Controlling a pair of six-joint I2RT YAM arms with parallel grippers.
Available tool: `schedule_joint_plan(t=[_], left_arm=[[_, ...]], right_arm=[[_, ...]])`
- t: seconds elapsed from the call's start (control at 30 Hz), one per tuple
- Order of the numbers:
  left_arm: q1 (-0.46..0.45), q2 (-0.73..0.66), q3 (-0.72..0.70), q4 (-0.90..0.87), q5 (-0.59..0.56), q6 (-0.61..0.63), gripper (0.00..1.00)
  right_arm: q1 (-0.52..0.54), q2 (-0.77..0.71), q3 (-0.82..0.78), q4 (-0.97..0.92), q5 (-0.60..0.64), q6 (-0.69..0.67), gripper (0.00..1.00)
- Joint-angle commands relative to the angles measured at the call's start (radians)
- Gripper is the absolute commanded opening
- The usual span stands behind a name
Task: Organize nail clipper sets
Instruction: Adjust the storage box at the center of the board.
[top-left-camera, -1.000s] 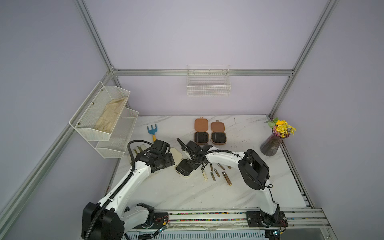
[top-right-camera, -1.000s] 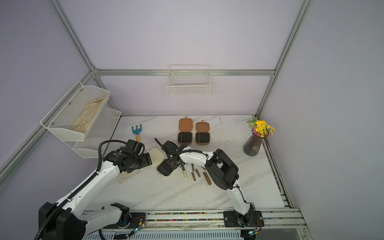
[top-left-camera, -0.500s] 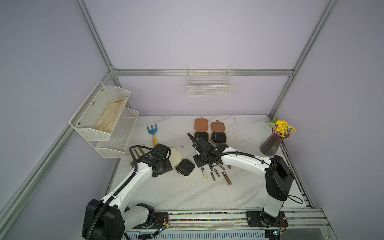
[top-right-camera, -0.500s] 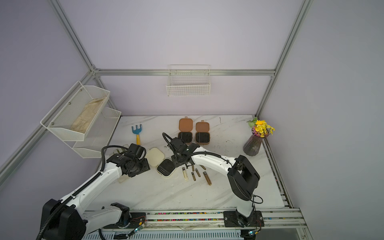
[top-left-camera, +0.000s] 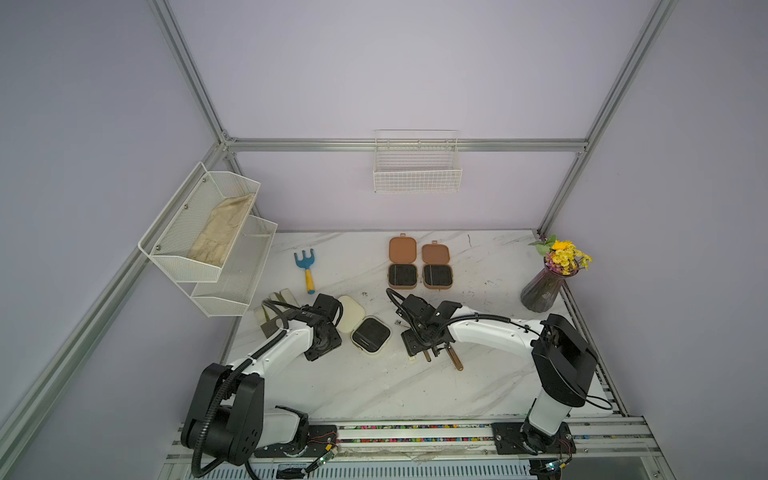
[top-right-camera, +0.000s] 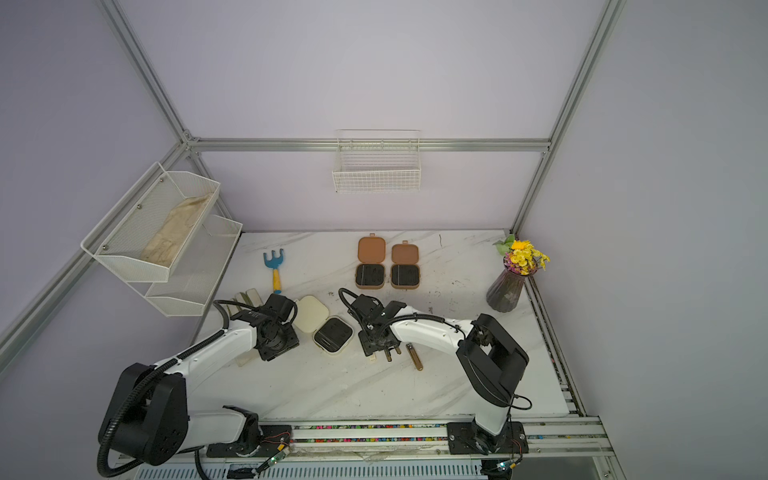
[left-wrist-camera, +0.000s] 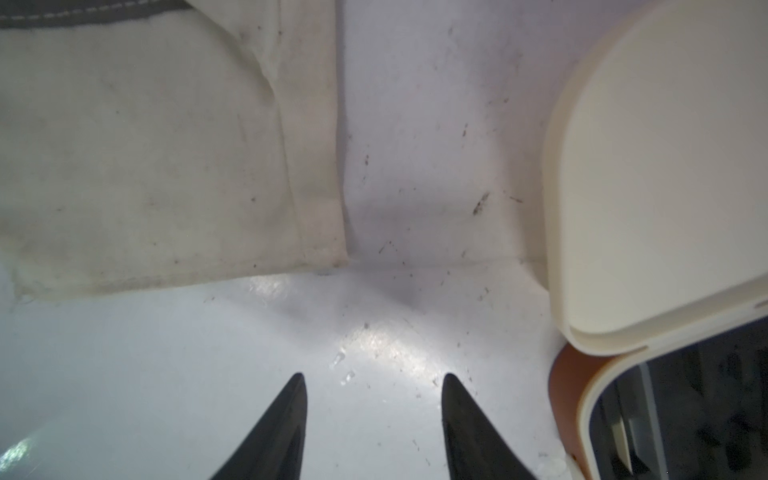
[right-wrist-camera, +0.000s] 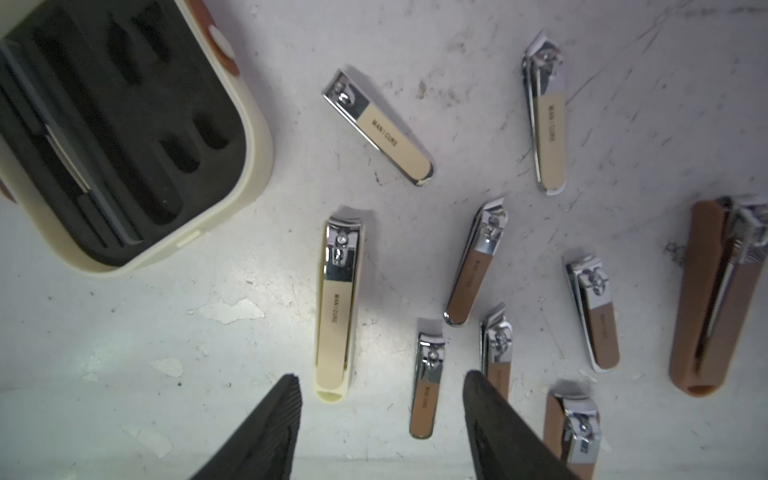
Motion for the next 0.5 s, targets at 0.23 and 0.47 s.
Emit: schedule_joint_plan(t=[0.23,0.47], left_arm=[[0.029,0.133,0.011,0.153,-0.056,0.016,0.52],[0.034,0.206,0.073,0.198,-0.050,0.057,0.51]], right_arm=[[0.005,0.029,-0.030,0.051,-0.034,0.065,0.57],[0.019,0.056,-0.028,0.067,-0.043,0.083,0.57]])
